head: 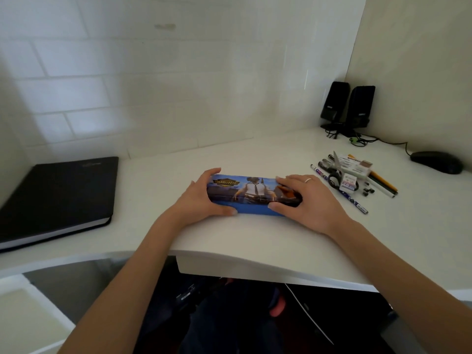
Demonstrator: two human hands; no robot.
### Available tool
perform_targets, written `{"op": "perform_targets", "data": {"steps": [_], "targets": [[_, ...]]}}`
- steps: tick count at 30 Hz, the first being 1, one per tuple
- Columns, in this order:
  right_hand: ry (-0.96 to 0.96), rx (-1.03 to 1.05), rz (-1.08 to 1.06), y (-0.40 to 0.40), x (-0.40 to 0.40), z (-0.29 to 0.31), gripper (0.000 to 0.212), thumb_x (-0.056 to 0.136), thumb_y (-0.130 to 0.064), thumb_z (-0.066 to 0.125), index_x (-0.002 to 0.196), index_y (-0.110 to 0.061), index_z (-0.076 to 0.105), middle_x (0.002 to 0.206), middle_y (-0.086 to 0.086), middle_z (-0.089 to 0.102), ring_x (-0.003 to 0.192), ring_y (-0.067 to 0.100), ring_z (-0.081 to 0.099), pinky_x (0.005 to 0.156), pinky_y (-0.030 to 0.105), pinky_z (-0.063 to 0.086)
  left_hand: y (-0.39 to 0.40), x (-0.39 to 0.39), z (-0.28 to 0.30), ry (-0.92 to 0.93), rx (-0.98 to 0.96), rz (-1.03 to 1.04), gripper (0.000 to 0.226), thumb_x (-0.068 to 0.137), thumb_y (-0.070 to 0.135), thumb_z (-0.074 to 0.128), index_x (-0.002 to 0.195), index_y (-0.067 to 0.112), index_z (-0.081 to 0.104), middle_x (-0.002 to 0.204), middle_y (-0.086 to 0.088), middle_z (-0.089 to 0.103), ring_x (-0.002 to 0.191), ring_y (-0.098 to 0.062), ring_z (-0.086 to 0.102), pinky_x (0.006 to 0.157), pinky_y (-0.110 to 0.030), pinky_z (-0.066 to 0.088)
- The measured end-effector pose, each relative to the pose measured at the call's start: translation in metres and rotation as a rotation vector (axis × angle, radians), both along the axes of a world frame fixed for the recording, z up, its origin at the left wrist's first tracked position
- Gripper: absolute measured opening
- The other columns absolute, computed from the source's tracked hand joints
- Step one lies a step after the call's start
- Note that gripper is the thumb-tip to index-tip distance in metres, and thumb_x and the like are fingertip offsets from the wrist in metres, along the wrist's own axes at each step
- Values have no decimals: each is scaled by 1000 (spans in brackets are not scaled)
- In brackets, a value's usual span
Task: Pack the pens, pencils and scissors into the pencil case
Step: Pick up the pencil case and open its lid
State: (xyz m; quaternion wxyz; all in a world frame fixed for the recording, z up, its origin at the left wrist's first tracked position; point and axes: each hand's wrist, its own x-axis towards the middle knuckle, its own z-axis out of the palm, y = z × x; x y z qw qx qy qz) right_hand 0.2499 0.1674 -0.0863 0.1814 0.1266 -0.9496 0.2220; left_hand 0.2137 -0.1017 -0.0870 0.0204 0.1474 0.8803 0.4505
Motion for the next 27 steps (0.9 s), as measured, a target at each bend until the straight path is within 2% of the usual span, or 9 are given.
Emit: {"op": "perform_targets", "data": {"steps": [2, 5, 8, 10, 12, 16, 20, 23, 27], "targets": [[-40, -232, 1, 0, 1, 2, 90, 56, -73, 63, 137, -43, 39, 118, -10, 60, 115, 8, 54, 97, 23, 39, -1, 1, -1, -12, 31, 11, 111, 50, 37, 91, 140, 42, 26, 123, 8, 50, 114, -15, 52, 98, -29, 42], [4, -592, 37, 0, 3, 5, 93, 52, -66, 74, 134, -53, 32, 116, -13, 54, 114, -2, 51, 89, 12, 39, 1, 2, -1, -23, 49, 23, 121, 49, 36, 92, 145, 38, 19, 130, 10, 45, 117, -12, 48, 101, -28, 40], [142, -809, -56, 7, 0, 7, 71, 67, -49, 76, 127, -35, 40, 125, -6, 54, 115, 4, 52, 77, 1, 44, 2, 3, 0, -40, 46, 8, 117, 46, 39, 91, 142, 33, 25, 123, 13, 53, 113, -12, 56, 89, -25, 47], [148, -931, -153, 13, -4, 6, 49, 79, -38, 70, 119, -25, 44, 120, 4, 60, 104, 12, 61, 74, 15, 55, 3, 5, 2, -54, 28, -6, 120, 48, 40, 90, 144, 36, 19, 120, 14, 51, 109, -12, 56, 89, -27, 47], [96, -1020, -203, 17, -9, 6, 36, 82, -35, 68, 107, -16, 50, 103, 10, 65, 88, 16, 66, 58, 20, 57, 4, 6, 2, -63, 14, -15, 124, 48, 43, 89, 146, 39, 13, 123, 12, 50, 109, -11, 56, 94, -31, 47], [61, -1011, -242, 22, -19, 2, 38, 76, -38, 74, 92, -9, 56, 77, 1, 65, 70, 14, 63, 46, 18, 52, 3, 7, 2, -68, 21, -42, 128, 44, 46, 88, 146, 43, 11, 121, 16, 53, 108, -3, 57, 92, -28, 47], [113, -493, -284, 24, -40, 2, 29, 80, -42, 67, 80, -17, 52, 68, -9, 54, 61, 8, 51, 49, 23, 35, 1, 5, 1, -58, 4, -33, 127, 49, 40, 90, 146, 43, 8, 120, 21, 49, 108, 0, 55, 90, -23, 44], [5, -432, -334, 22, -61, 4, 31, 81, -42, 66, 92, -17, 51, 74, -6, 52, 68, 13, 52, 58, 29, 38, 1, 1, -2, -69, 11, -6, 133, 52, 36, 91, 150, 35, 1, 123, 19, 46, 113, -5, 51, 94, -24, 41], [-78, -512, -416, 22, -73, -3, 42, 81, -39, 65, 109, -13, 46, 80, -2, 52, 75, 20, 54, 60, 31, 38, 1, -1, -5, -59, 6, 57, 133, 56, 35, 89, 151, 24, -4, 110, 30, 40, 103, 4, 45, 70, -3, 36]]}}
